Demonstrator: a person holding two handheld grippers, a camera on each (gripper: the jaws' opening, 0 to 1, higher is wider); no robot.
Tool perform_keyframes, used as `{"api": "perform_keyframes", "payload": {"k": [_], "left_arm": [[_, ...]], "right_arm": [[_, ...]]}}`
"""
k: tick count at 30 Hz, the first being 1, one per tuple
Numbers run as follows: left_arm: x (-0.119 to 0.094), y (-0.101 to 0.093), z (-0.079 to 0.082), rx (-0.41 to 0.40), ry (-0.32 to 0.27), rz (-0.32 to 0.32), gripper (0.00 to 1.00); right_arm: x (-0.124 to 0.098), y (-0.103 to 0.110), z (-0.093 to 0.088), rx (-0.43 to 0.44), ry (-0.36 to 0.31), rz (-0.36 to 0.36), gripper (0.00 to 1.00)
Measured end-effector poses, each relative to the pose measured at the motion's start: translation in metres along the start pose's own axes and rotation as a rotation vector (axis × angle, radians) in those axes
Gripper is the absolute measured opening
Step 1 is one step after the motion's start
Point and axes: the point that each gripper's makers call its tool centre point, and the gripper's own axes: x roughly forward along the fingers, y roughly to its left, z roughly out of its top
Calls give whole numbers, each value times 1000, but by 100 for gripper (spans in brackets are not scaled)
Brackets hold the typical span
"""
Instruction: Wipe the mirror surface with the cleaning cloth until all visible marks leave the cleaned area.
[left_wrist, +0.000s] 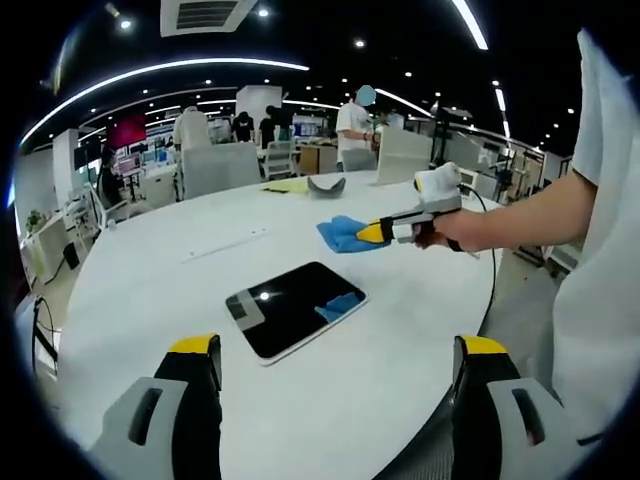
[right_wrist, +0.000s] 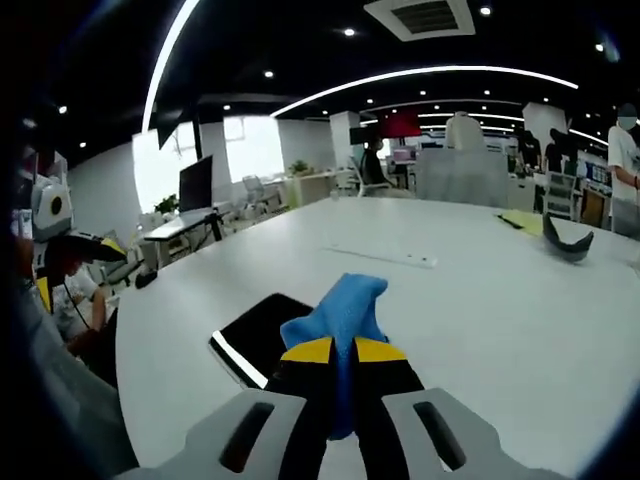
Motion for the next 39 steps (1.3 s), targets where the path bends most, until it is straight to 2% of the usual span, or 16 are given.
{"api": "perform_keyframes", "payload": {"k": [4, 12, 24, 26, 31, 39], "left_arm": [[-2, 1, 3, -27, -18, 3, 97], [-3, 2, 2, -10, -9, 11, 97], [-5, 1, -3, -13, 0, 14, 98], [-5, 1, 0, -41, -19, 14, 98], [-5, 2, 3, -31, -25, 18, 98], [-5, 1, -2, -42, -19, 9, 98]], "right_arm": [[4, 4, 4, -10, -8, 12, 1], [9, 11, 4, -16, -3, 29, 1], [33, 30, 12, -39, -1, 73, 1], [36, 32, 13, -42, 3, 78, 1], [41, 32, 20, -48, -8, 75, 1], [52, 38, 23, -42, -7, 92, 1]]}}
